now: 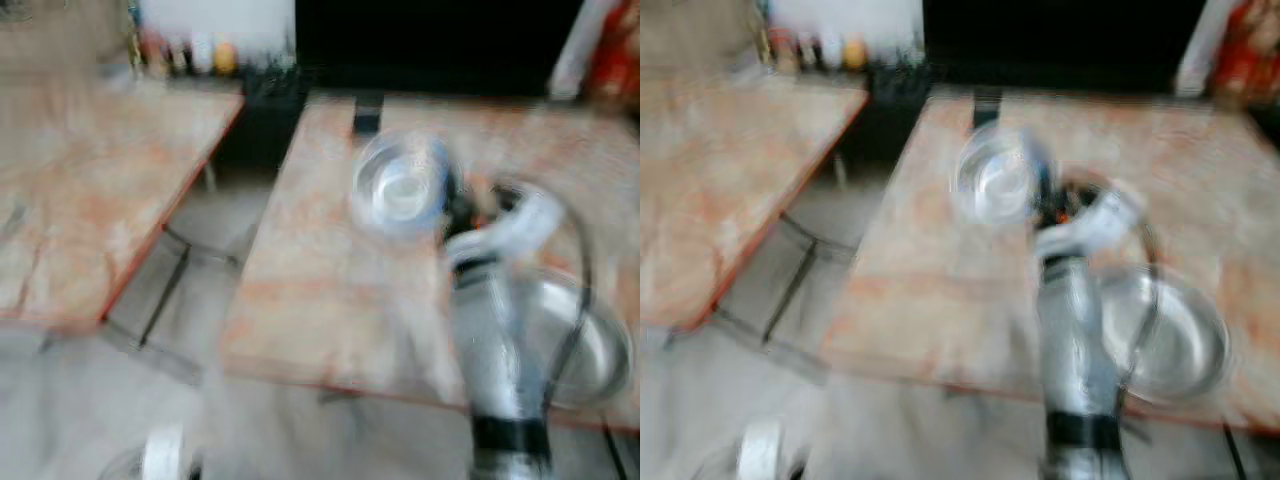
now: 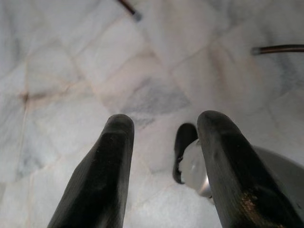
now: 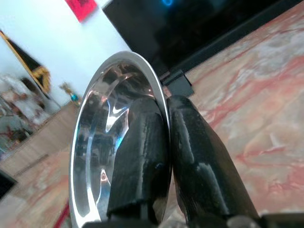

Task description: Setting the table

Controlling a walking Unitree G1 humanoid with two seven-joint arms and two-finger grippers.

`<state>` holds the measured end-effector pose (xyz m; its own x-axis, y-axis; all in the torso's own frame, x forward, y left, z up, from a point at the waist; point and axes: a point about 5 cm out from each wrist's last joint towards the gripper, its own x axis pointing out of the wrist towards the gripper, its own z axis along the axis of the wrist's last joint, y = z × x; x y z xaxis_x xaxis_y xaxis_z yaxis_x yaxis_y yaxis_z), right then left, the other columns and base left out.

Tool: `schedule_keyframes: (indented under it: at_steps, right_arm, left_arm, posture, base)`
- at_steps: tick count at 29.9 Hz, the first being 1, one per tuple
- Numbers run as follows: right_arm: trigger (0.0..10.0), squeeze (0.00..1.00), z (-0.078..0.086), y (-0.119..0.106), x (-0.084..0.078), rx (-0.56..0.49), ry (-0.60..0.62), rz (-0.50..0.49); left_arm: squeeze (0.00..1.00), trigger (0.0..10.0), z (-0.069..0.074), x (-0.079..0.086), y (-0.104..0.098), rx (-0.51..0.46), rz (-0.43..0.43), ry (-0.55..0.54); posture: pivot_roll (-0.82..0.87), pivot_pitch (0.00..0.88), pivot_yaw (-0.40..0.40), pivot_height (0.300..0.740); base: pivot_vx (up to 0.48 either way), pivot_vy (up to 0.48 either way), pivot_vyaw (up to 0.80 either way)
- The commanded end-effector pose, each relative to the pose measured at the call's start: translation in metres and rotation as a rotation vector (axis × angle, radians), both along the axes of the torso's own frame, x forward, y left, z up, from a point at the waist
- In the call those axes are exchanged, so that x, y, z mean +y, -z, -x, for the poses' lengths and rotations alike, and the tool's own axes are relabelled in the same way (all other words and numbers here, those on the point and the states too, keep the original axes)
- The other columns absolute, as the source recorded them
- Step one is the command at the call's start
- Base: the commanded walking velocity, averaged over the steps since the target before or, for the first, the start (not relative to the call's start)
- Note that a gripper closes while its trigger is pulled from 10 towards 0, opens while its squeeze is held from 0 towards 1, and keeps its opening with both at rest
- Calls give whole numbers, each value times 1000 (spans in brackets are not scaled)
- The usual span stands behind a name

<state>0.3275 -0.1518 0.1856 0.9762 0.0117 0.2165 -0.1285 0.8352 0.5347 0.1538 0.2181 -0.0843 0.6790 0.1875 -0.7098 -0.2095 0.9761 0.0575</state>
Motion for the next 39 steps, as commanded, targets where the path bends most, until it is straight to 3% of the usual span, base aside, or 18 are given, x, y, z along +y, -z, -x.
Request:
schedule_keyframes:
  at_steps: [1, 17, 32, 39]
  right_arm:
    - [10000, 0, -1, -3, 1, -10, -2, 6]
    - [10000, 0, -3, -3, -7, 6, 13, 45]
    - [10000, 0, -2, 9, 2, 85, -52, 104]
    - [10000, 0, -2, 7, -3, 133, -83, 212]
  left_arm:
    - [0, 10000, -5, 1, -2, -11, 1, -3]
    - [0, 10000, -4, 0, -1, 5, 1, 9]
    - [0, 10000, -4, -3, 0, 12, -5, 13]
    - [0, 10000, -5, -1, -1, 8, -1, -2]
  posture:
    - [-24, 55, -8, 740]
    - [-27, 70, -7, 740]
    - [-33, 74, -6, 740]
    - [-36, 76, -7, 740]
  base:
    - [0, 0, 0]
    - [0, 0, 0]
    - [0, -451, 0]
    - [0, 0, 0]
